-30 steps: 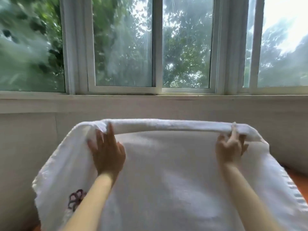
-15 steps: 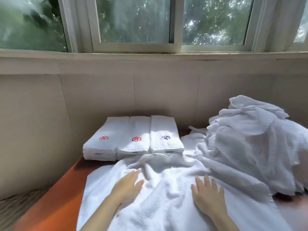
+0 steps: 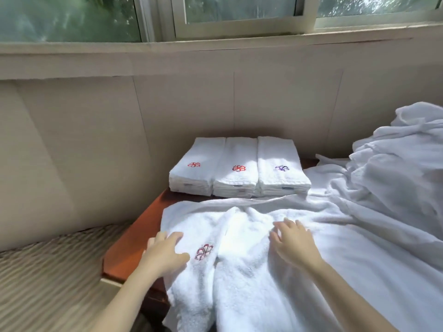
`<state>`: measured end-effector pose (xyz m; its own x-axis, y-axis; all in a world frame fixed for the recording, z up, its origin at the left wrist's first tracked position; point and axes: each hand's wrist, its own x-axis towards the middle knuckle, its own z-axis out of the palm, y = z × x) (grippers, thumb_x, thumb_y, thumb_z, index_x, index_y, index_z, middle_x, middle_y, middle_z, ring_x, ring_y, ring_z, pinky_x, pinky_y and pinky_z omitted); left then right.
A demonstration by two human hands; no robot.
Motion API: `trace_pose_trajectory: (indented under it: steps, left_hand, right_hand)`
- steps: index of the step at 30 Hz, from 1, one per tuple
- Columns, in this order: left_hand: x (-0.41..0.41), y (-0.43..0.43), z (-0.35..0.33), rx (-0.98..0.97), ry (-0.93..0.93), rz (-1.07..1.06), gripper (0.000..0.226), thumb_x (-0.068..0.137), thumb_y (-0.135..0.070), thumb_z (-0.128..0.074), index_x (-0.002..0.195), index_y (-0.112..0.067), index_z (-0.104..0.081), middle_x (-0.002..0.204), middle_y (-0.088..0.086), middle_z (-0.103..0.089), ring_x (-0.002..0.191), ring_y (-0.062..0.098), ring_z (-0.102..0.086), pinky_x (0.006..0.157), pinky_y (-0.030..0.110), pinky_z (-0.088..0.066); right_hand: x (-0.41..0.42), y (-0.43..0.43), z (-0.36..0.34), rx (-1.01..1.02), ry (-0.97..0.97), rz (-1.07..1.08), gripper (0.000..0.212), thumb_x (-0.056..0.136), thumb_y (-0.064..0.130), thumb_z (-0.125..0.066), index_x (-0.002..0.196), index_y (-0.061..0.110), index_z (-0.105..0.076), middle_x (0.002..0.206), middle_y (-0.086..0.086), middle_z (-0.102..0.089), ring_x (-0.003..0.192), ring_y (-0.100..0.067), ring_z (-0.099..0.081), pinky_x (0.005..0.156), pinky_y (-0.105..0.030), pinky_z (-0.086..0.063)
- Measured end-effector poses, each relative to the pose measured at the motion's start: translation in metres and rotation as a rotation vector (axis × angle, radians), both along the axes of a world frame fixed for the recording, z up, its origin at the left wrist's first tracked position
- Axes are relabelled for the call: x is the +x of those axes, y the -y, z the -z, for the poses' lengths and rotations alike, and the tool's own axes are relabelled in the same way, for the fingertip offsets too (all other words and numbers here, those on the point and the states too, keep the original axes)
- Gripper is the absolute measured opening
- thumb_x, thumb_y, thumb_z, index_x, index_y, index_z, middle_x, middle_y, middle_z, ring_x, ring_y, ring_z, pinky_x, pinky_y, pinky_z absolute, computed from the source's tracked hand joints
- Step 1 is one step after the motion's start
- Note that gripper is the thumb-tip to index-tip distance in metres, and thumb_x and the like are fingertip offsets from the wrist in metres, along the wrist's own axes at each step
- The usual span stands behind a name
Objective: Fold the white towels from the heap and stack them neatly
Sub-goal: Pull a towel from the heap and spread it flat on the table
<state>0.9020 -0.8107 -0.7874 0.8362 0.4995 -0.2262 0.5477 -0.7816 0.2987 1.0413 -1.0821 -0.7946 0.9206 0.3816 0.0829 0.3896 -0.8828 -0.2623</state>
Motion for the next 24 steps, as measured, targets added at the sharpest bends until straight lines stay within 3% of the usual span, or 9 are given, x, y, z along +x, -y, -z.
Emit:
trace_pose_trajectory:
  steps: [4,6,10,12,14,15,18,21,24]
  left_hand:
    - [0.006,-0.019,-0.006,0.119,0.132,-0.016,0.046,0.09,-0.011,-0.045,0.132,-0.029,-0.049,0.127,0.008,-0.038,0.114,0.03,-0.045,0.095,0.035,-0.041]
    - [0.012,-0.04,-0.012,0.233,0.186,-0.079,0.032,0.092,-0.007,-0.04,0.118,-0.018,-0.055,0.122,0.011,-0.04,0.11,0.033,-0.044,0.09,0.037,-0.042]
    - [0.027,-0.06,-0.028,0.413,0.141,-0.234,0.033,0.095,-0.016,-0.044,0.128,-0.019,-0.05,0.129,0.007,-0.041,0.118,0.026,-0.041,0.095,0.033,-0.037]
    - [0.036,-0.04,-0.024,0.486,0.194,-0.138,0.033,0.095,-0.028,-0.048,0.127,-0.02,-0.049,0.129,0.005,-0.043,0.118,0.025,-0.043,0.096,0.035,-0.038]
    - [0.039,-0.003,-0.004,0.315,0.191,0.004,0.041,0.099,-0.042,-0.036,0.135,-0.025,-0.043,0.142,0.004,-0.039,0.129,0.028,-0.038,0.105,0.044,-0.033]
    - [0.037,0.018,0.007,0.209,0.157,0.04,0.049,0.098,-0.05,-0.029,0.142,-0.029,-0.035,0.153,0.002,-0.029,0.138,0.028,-0.028,0.11,0.051,-0.023]
    - [0.036,0.041,0.029,0.209,0.064,0.05,0.064,0.093,-0.065,-0.016,0.151,-0.039,-0.009,0.162,-0.001,0.0,0.148,0.025,0.002,0.111,0.061,0.002]
    - [0.041,0.025,0.022,0.212,0.033,0.082,0.065,0.092,-0.068,-0.015,0.151,-0.042,-0.005,0.161,-0.003,0.005,0.148,0.023,0.005,0.113,0.059,0.004]
    - [0.044,0.013,0.012,0.17,-0.013,0.152,0.062,0.094,-0.066,-0.016,0.151,-0.043,-0.005,0.161,-0.004,0.008,0.148,0.02,0.005,0.115,0.057,0.002]
  right_hand:
    - [-0.029,-0.024,0.018,-0.058,-0.054,-0.199,0.042,0.099,0.046,-0.026,0.139,0.036,-0.033,0.157,0.005,-0.017,0.145,-0.027,-0.009,0.113,-0.049,-0.011]
    - [-0.025,-0.012,0.017,-0.023,-0.065,-0.231,0.043,0.1,0.045,-0.027,0.142,0.036,-0.031,0.158,0.007,-0.015,0.146,-0.02,-0.008,0.114,-0.044,-0.009]
    - [-0.013,0.018,0.014,-0.059,-0.135,-0.139,0.05,0.101,0.046,-0.027,0.149,0.034,-0.021,0.16,0.004,-0.009,0.147,-0.016,-0.007,0.116,-0.042,-0.01]
    - [-0.007,0.034,0.013,-0.164,-0.115,0.031,0.05,0.099,0.051,-0.026,0.147,0.035,-0.022,0.159,0.002,-0.011,0.147,-0.024,-0.007,0.115,-0.048,-0.011]
    - [-0.004,0.048,0.015,-0.183,-0.154,0.153,0.05,0.097,0.058,-0.021,0.144,0.04,-0.023,0.159,0.004,-0.01,0.146,-0.028,-0.006,0.114,-0.053,-0.011]
    - [-0.003,0.052,0.015,-0.163,-0.182,0.174,0.052,0.096,0.06,-0.019,0.145,0.043,-0.02,0.16,0.005,-0.007,0.147,-0.028,-0.003,0.114,-0.054,-0.01]
    - [0.0,0.06,0.018,-0.133,-0.2,0.137,0.053,0.096,0.061,-0.017,0.147,0.046,-0.012,0.16,0.008,-0.001,0.147,-0.024,0.001,0.114,-0.053,-0.004]
    - [0.007,0.08,0.019,-0.128,-0.193,0.146,0.052,0.098,0.056,-0.019,0.148,0.043,-0.011,0.161,0.008,-0.001,0.148,-0.019,-0.001,0.116,-0.049,-0.005]
    - [0.012,0.124,0.021,-0.102,-0.173,0.308,0.053,0.098,0.055,-0.019,0.149,0.039,-0.016,0.16,0.007,-0.008,0.147,-0.02,-0.009,0.116,-0.048,-0.011]
